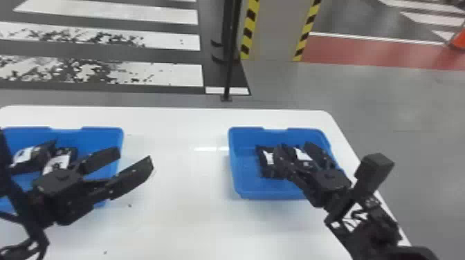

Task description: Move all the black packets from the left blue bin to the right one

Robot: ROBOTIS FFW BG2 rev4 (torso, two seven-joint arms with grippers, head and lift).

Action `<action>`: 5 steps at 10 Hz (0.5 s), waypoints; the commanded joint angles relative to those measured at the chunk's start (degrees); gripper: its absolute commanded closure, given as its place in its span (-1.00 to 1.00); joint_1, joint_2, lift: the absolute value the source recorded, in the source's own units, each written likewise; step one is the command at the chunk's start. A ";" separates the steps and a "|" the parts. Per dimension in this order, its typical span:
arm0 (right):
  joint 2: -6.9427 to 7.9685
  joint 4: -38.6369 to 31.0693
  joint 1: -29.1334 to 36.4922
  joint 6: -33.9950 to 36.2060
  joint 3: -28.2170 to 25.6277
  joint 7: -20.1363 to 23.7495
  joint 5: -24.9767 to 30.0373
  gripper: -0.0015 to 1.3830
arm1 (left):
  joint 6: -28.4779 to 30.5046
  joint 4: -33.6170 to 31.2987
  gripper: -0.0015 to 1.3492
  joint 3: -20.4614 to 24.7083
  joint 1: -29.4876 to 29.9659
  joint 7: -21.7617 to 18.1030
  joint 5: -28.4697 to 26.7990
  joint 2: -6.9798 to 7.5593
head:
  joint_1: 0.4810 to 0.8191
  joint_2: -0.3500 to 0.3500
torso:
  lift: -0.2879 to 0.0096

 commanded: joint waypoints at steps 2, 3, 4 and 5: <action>1.76 -9.35 8.21 -2.44 1.34 -0.12 2.79 -0.77 | 2.02 1.13 -0.76 5.50 -1.00 1.19 -6.36 -0.26 | 0.27 -0.22 | -0.01; 1.93 -12.16 10.88 -2.44 2.37 -0.12 2.10 -0.77 | 2.58 3.66 -0.76 6.18 -2.82 1.36 -8.18 -0.08 | 0.27 -0.07 | -0.01; 1.85 -15.96 13.97 -2.87 3.28 -0.03 2.10 -0.77 | 3.57 6.33 -0.76 6.30 -4.65 1.89 -9.67 0.10 | 0.27 0.07 | -0.01; 1.85 -19.33 16.78 -3.71 3.85 -0.03 2.33 -0.77 | 5.12 7.32 -0.77 6.87 -5.50 3.03 -11.84 0.10 | 0.27 0.20 | -0.01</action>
